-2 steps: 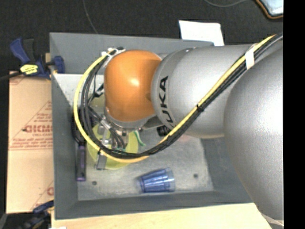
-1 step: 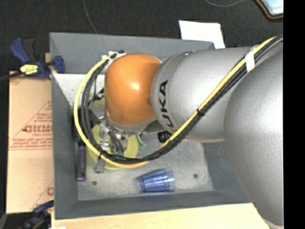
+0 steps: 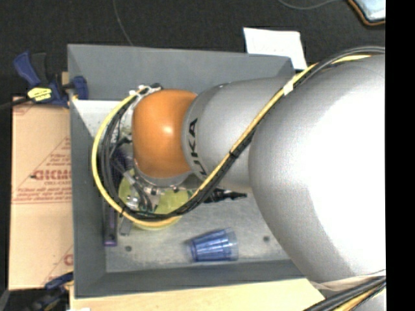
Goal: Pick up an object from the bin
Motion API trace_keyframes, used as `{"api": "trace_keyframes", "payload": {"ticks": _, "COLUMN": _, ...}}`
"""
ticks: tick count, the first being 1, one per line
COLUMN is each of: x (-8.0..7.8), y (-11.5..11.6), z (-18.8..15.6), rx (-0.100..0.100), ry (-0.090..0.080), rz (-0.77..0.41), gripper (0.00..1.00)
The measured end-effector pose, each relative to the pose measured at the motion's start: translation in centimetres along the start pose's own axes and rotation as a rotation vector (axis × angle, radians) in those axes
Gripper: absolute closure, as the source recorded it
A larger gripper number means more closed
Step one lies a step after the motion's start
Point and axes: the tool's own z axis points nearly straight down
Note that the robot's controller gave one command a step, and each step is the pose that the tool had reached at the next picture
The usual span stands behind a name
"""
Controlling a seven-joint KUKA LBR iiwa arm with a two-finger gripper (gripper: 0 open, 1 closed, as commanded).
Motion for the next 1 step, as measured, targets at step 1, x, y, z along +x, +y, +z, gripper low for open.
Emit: {"api": "trace_keyframes", "payload": {"ticks": 1, "x": 2.34, "y": -1.47, "z": -5.90, "rx": -0.012, "ry": -0.008, "rz": 0.039, "gripper": 0.00}}
